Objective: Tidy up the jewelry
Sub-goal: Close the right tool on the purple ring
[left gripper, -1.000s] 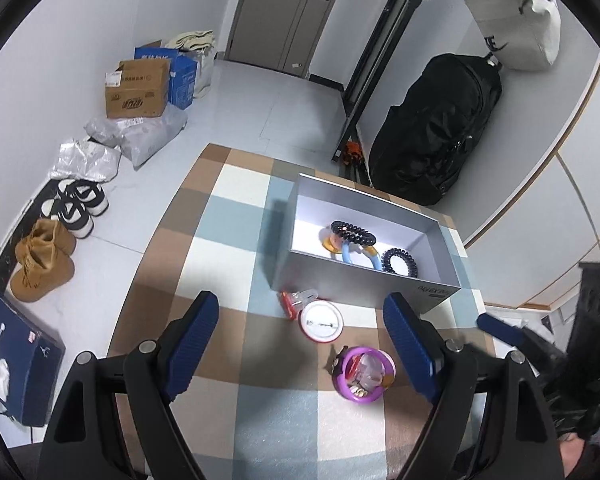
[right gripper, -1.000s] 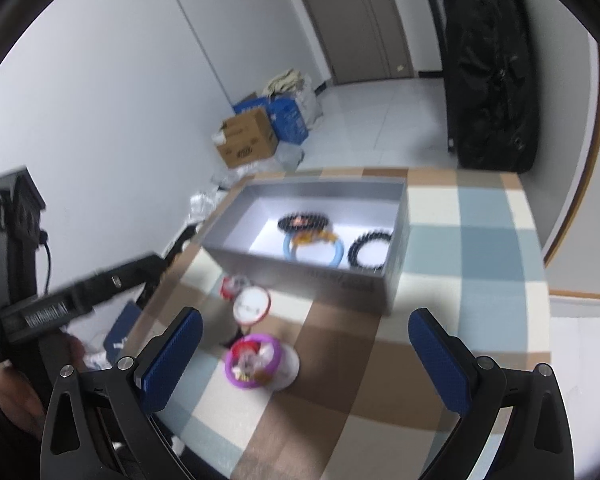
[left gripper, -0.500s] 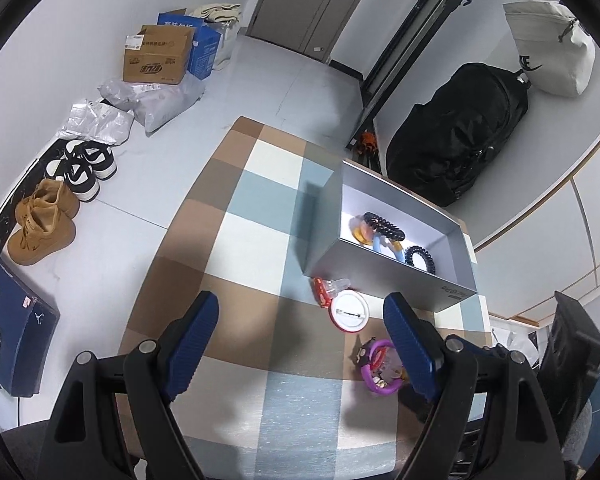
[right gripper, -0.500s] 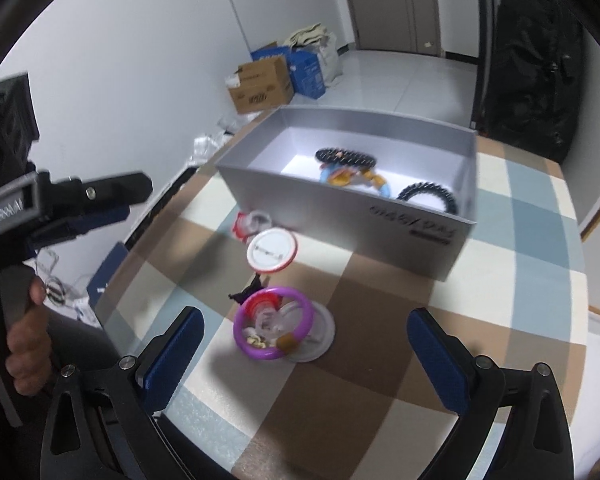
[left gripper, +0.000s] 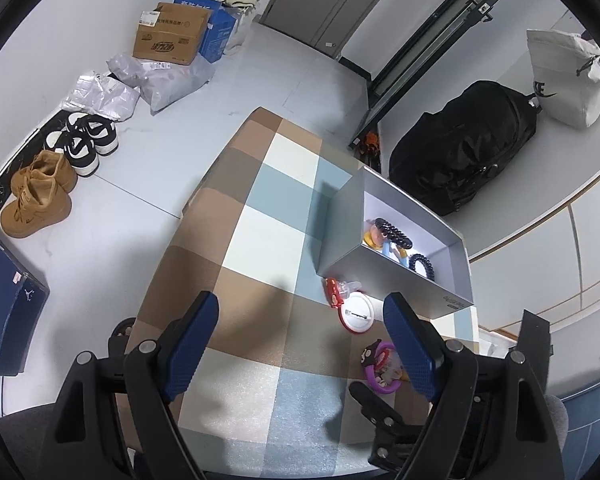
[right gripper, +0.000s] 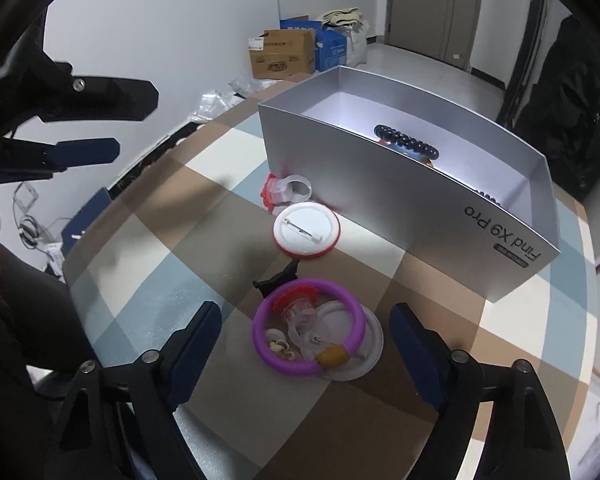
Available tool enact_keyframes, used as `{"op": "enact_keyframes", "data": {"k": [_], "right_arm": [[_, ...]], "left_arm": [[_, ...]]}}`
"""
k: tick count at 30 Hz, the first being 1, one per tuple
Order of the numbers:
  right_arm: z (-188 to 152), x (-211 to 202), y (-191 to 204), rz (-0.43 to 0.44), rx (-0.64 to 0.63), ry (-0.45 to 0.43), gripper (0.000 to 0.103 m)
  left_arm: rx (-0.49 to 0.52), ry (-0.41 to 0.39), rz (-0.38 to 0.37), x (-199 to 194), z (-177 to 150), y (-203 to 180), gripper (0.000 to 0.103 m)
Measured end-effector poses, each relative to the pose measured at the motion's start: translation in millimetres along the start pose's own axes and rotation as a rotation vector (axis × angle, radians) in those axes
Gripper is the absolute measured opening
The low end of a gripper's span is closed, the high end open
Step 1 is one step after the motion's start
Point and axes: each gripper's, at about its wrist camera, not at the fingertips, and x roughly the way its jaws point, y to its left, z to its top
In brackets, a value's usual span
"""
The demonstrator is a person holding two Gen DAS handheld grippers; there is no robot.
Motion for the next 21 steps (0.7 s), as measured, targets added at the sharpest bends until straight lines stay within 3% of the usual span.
{"op": "enact_keyframes", "data": {"k": [10,21], "right_arm": [[3,2,7,-0.05,-0.052,-0.013,0.054],[5,-13,-8,0.029,0.035,-0.054,0.052]], "left_arm": [[-0.003,0.002,-0.009,1,2,1,0.081],[0.003,0.013,0.009,5,2,-1,0.081]]}}
